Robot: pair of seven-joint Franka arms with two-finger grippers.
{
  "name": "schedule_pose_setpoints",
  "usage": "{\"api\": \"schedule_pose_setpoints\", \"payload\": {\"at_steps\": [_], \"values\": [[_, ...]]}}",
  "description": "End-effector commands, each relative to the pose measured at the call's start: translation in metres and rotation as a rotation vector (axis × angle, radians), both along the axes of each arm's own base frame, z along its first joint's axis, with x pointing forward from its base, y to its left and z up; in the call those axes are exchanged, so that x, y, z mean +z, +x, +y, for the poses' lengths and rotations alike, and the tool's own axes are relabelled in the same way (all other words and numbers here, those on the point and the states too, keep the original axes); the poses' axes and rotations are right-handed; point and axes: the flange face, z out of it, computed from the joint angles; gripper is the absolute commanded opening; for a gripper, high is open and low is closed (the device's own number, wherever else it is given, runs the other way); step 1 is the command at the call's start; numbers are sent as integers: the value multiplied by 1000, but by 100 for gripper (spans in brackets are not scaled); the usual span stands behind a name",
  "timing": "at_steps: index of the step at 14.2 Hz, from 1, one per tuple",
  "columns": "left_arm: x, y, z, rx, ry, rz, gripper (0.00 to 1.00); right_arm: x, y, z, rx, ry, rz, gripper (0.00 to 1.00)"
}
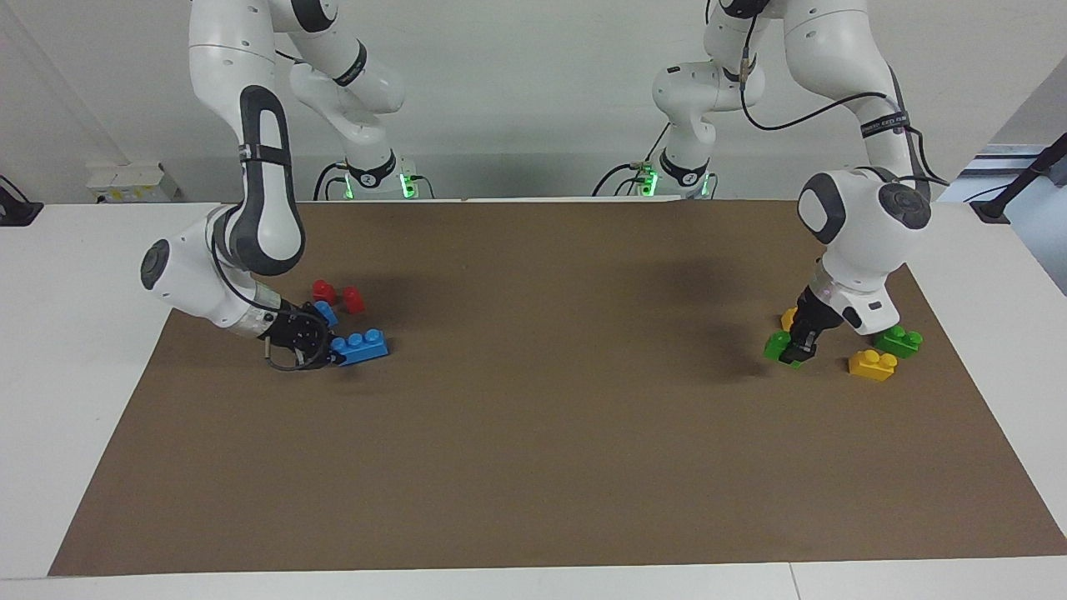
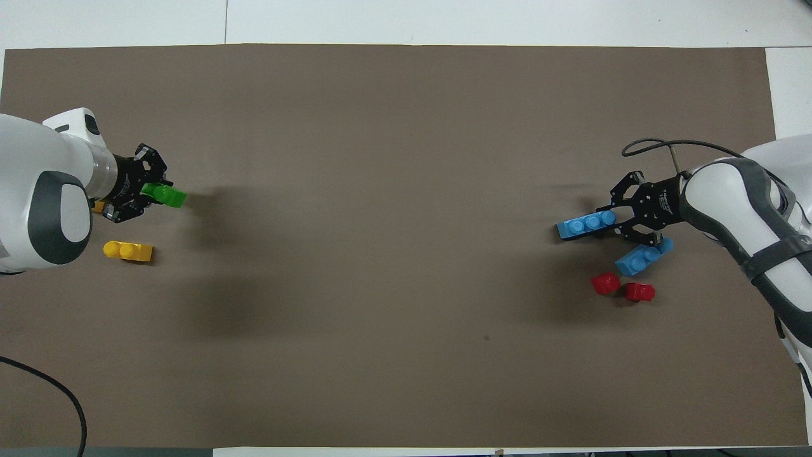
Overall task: Remove green block with left arm and hold with right
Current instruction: 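Carry green away with the left gripper while the right gripper carries blue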
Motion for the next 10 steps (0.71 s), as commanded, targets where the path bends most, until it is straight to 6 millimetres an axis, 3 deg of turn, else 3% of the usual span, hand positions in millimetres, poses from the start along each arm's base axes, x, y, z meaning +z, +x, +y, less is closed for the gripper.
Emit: {"api": "schedule_pose_setpoints", "payload": {"at_steps": [1, 2, 4, 8, 9, 10], "values": [[-21, 25, 6, -24, 8, 4, 0, -3, -9, -1, 11, -28, -18, 73], [-28, 26, 10, -24, 16, 12, 0, 1, -7, 1, 15, -27, -22, 88], [-44, 29, 11, -31, 27, 6, 0, 22, 3, 6, 25, -19, -38, 97], [-54, 28, 15, -24, 28, -4, 0, 100, 11, 14, 154, -76, -100, 100], [-54, 28, 15, -28, 29, -11, 11, 123, 10, 19, 218, -119, -124, 100], [-54, 29, 14, -35, 30, -16, 99, 143, 9, 33, 324, -140, -151, 100]]}}
